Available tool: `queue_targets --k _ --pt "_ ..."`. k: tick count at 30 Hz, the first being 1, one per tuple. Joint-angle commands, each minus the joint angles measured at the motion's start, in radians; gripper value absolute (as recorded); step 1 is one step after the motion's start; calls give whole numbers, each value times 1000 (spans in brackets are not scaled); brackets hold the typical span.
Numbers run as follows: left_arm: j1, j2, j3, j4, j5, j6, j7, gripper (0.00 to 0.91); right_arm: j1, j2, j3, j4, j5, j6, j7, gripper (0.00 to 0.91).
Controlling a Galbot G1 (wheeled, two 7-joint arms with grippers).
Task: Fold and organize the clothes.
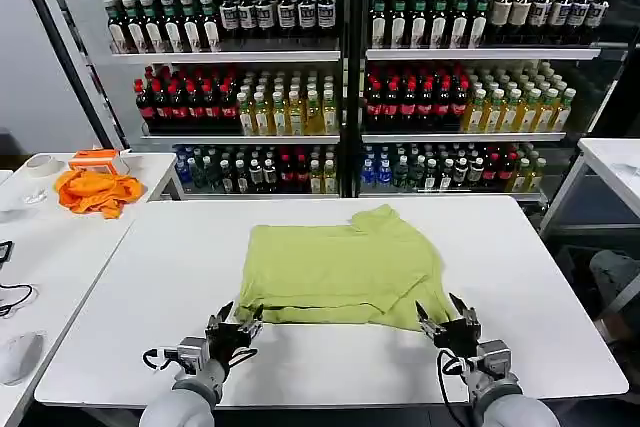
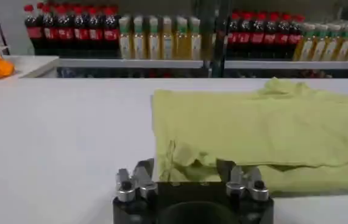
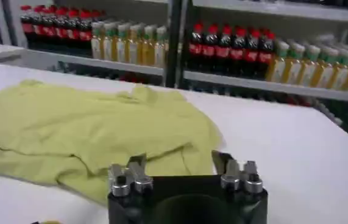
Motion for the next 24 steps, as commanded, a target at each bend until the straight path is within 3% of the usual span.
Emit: queue_targets --k 1,4,5,6,7,8,9,24 --pt "-10 -8 -7 47 0 -3 -5 907 -12 10 26 -47 55 -12 9 907" --pt "-8 -12 -5 45 2 -6 -5 887 -3 19 14 -47 54 -19 15 907" --pt "-7 -13 -5 45 3 -9 -5 746 -3 20 11 -48 53 -18 14 907" --pt "-4 -13 -5 46 4 -13 -5 544 -4 22 5 -50 51 -17 13 907" --pt "-2 -14 -5 46 5 -17 -5 151 -4 24 2 -52 50 -15 13 625" --pt "0 -13 -6 46 5 -20 -5 20 -5 25 0 -53 51 -12 13 202" --pt "2 -12 -6 46 5 -22 -4 20 -5 26 -2 -54 51 -9 11 0" --pt "-5 -25 11 69 -4 -24 7 20 -20 23 -2 -47 62 0 9 0"
